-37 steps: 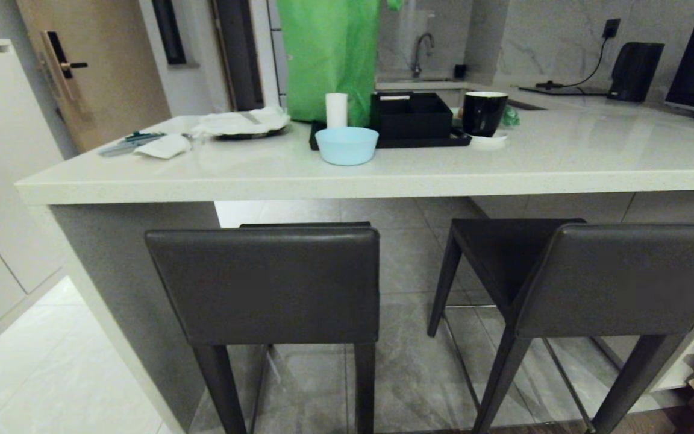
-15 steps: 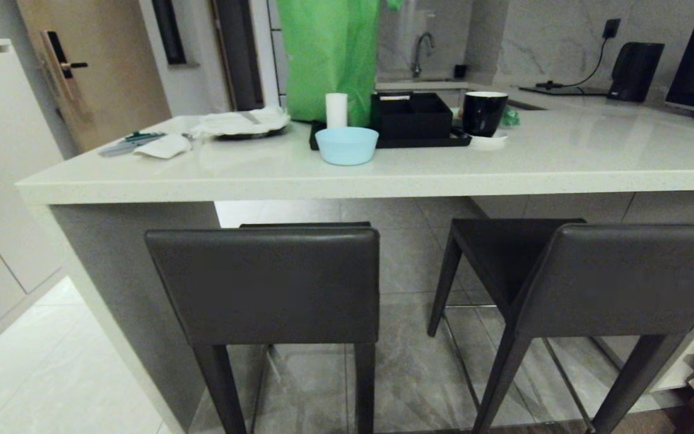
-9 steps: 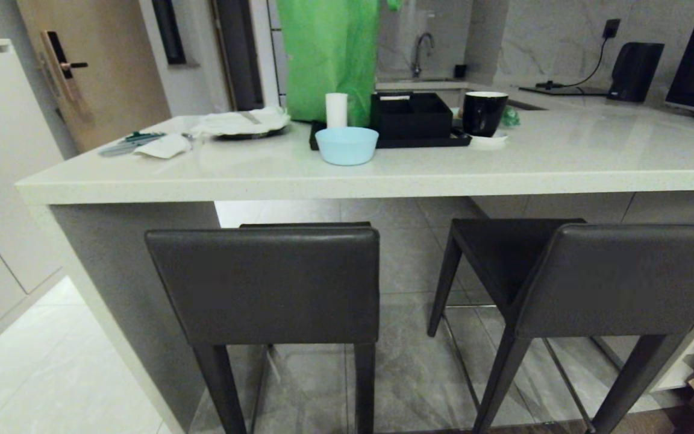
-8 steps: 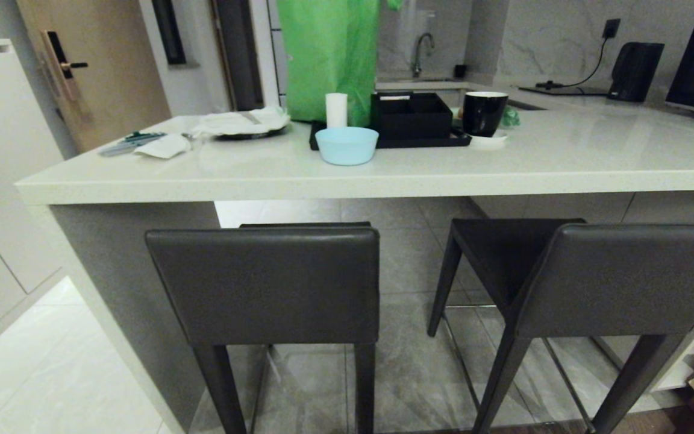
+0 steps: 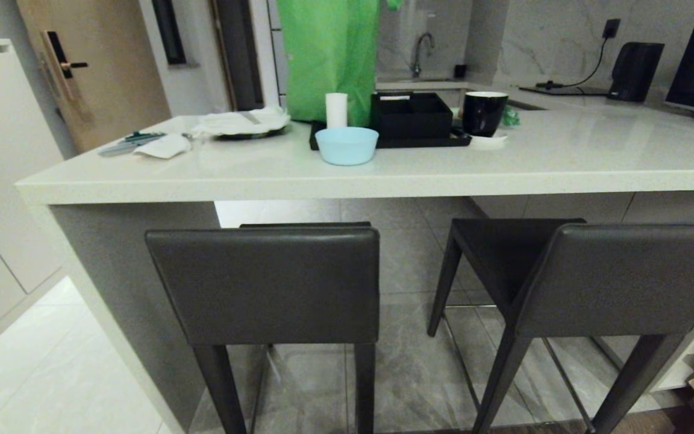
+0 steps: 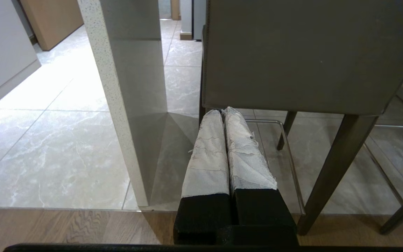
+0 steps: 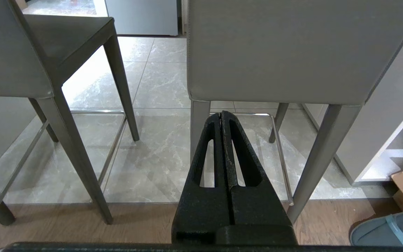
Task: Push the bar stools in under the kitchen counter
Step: Pull the gray chair out from under the dining table
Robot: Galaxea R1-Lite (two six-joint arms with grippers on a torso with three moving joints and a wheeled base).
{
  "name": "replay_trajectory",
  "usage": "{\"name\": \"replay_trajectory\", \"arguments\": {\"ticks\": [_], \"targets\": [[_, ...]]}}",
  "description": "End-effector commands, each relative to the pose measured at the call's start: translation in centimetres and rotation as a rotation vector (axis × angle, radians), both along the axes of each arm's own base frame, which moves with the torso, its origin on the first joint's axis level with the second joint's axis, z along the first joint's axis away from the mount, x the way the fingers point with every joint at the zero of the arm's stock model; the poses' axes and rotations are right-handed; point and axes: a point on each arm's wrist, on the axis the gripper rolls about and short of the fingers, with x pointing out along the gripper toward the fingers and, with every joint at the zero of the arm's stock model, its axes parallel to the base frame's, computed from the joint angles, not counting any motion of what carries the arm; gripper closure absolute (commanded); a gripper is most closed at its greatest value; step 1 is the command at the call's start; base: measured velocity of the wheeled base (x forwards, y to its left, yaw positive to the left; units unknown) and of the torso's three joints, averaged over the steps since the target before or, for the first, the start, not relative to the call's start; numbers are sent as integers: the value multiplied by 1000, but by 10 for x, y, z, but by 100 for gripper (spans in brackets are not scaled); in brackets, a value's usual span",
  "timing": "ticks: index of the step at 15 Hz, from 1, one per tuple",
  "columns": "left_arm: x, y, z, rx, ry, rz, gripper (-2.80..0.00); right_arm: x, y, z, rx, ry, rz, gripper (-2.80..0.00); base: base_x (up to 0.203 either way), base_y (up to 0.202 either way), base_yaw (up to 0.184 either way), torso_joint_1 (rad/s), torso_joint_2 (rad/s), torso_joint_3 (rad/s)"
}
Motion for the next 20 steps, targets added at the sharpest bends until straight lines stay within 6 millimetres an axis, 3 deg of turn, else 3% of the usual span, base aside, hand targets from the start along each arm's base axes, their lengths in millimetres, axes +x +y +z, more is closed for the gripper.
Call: {"name": "replay_trajectory", "arguments": {"ticks": [1,5,7,8,11,12,15,17,20], "targets": [[0,0,0,-1,1,-3,0,0,0,0,-2,1,0,0,0,0,0,0,0,0],[0,0,0,-3,1,-1,0,0,0,0,-11,0,5,0,0,0,0,0,0,0],[-1,0,4,2,-12,3,0,0,0,-1,-95,9,15,0,0,0,0,0,0,0],[-6,0,15,-14,-41,12,0,-1,0,2,-103,15,18,0,0,0,0,0,0,0],[-30,0,62,-52,-7,-21,0,4,1,46,-90,51,32,0,0,0,0,0,0,0],[-24,-1,77,-62,16,-40,0,14,1,62,-89,102,56,0,0,0,0,0,0,0],[28,-1,104,-74,149,-116,0,53,3,98,-84,203,156,0,0,0,0,0,0,0],[55,-7,111,-56,213,-227,0,77,6,112,-78,235,250,0,0,0,0,0,0,0],[80,-12,136,-41,202,-231,0,85,12,119,-47,231,349,0,0,0,0,0,0,0]]}}
